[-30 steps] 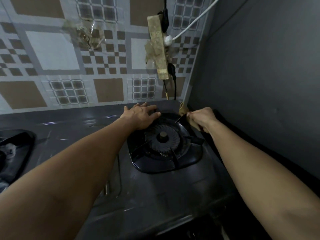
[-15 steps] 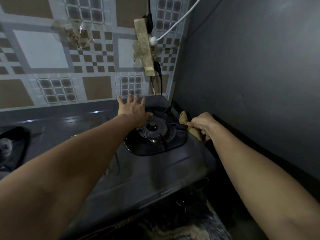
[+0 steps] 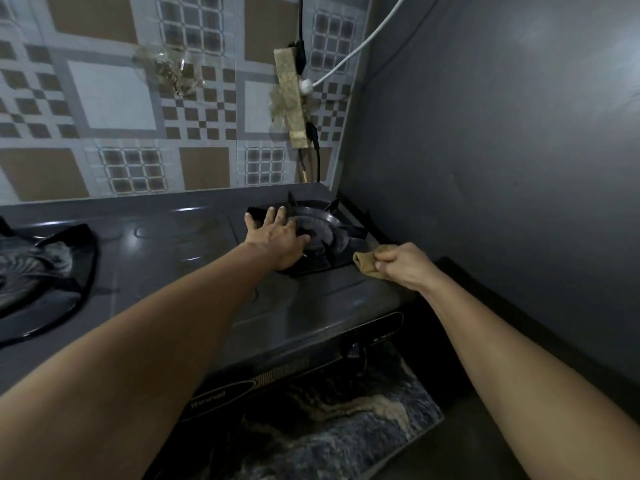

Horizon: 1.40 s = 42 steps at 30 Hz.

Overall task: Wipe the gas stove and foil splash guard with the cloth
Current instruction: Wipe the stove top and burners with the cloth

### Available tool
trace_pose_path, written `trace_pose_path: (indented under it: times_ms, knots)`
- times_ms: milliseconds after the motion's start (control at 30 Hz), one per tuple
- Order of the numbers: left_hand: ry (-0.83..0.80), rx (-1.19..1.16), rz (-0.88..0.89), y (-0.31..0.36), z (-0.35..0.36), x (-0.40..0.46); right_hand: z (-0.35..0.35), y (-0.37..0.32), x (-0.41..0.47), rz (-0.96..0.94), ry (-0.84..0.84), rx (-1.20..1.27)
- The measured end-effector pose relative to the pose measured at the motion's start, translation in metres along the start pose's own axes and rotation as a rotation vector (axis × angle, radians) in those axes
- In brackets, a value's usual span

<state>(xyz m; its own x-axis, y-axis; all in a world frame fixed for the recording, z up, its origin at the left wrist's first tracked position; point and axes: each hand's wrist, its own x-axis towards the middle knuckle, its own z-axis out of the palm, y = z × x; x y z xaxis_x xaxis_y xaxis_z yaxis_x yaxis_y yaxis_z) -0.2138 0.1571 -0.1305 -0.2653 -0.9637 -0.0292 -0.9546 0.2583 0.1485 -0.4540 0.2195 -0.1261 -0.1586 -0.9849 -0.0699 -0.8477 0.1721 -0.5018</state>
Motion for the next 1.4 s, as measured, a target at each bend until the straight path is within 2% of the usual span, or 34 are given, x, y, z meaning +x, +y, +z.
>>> trace_pose_path:
  times_ms: [167,300,433,500,633,767,900,1000,1133,1233,1300,1400]
  knots:
    - [-0.063,-0.038,-0.063,-0.002,0.001,-0.007,0.016,-0.006,-0.028,-0.158,-0.123,-0.088]
    - [-0.073,-0.027,-0.042,-0.004,0.002,-0.005,0.015,-0.007,-0.027,-0.104,-0.124,-0.191]
    - [-0.06,-0.063,-0.049,-0.003,0.002,-0.005,0.008,-0.015,-0.013,0.02,-0.143,-0.082]
    - [-0.073,-0.045,-0.059,-0.003,0.001,-0.004,0.013,-0.02,-0.009,0.019,-0.165,-0.194]
    - [-0.112,-0.056,-0.089,-0.002,-0.001,0.0,0.037,-0.03,-0.026,-0.016,-0.072,-0.426]
    - [-0.124,-0.002,-0.098,-0.001,-0.002,0.0,0.074,-0.05,-0.068,-0.187,-0.007,-0.386]
    - [-0.113,0.059,-0.111,-0.001,-0.002,0.0,0.065,-0.032,-0.067,-0.293,-0.018,-0.388]
    - [-0.13,0.074,-0.112,-0.001,-0.003,0.001,0.043,-0.002,-0.044,-0.242,0.017,-0.452]
    - [-0.164,-0.03,-0.123,-0.001,-0.007,0.0,0.031,0.011,-0.03,-0.126,-0.012,-0.424]
    - [-0.191,-0.13,-0.119,0.0,-0.008,-0.002,0.046,-0.002,-0.05,-0.258,0.089,-0.473]
    - [-0.183,-0.165,-0.114,-0.002,-0.009,-0.003,0.061,-0.019,-0.066,-0.361,0.1,-0.443]
    - [-0.166,-0.183,-0.104,-0.003,-0.007,-0.002,0.077,-0.035,-0.079,-0.418,0.094,-0.413]
